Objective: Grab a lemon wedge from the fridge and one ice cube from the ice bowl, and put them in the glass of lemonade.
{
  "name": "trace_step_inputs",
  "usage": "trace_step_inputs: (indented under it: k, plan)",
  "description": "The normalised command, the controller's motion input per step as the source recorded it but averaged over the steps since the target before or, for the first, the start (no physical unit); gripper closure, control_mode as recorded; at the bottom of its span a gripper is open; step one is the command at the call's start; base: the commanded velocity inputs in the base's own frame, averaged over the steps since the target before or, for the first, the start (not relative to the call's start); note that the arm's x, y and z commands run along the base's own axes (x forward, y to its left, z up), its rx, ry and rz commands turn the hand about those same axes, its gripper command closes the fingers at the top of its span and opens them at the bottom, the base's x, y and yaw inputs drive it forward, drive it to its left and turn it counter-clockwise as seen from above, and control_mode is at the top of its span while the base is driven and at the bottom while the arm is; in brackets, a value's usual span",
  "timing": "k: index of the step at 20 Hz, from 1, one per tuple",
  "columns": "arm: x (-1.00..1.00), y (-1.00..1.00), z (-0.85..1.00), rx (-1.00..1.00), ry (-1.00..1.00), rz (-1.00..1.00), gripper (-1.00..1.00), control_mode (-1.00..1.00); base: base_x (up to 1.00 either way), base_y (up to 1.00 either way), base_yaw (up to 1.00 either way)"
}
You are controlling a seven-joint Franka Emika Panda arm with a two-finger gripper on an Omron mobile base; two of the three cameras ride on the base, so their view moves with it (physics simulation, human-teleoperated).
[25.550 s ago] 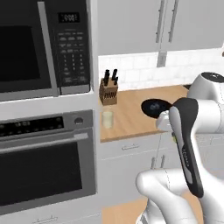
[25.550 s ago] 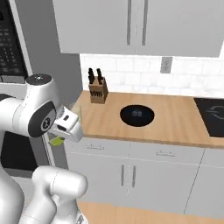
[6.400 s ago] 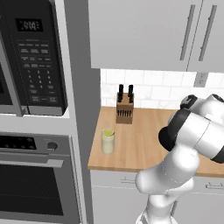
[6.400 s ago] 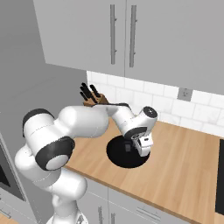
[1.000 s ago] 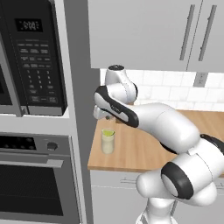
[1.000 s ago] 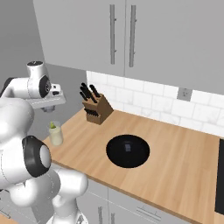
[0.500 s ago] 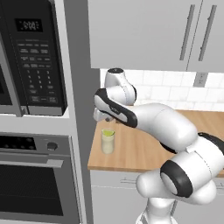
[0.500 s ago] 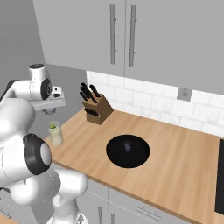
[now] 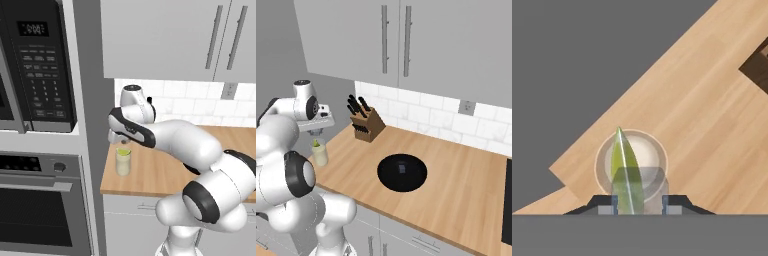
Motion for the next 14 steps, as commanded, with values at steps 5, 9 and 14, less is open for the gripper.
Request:
trace_step_inputs:
  k: [5, 9, 14]
  plan:
    - [0.09, -0.01, -0.03, 0.0, 0.04, 0.0, 1.0, -1.0, 0.0, 0.0, 0.0]
    - [0.16, 0.0, 0.0, -0.01, 0.08, 0.0, 1.0, -1.0, 0.0, 0.0, 0.0]
    - [0.04, 0.0, 0.0, 0.0, 0.04, 0.0, 1.0, -1.0, 0.0, 0.0, 0.0]
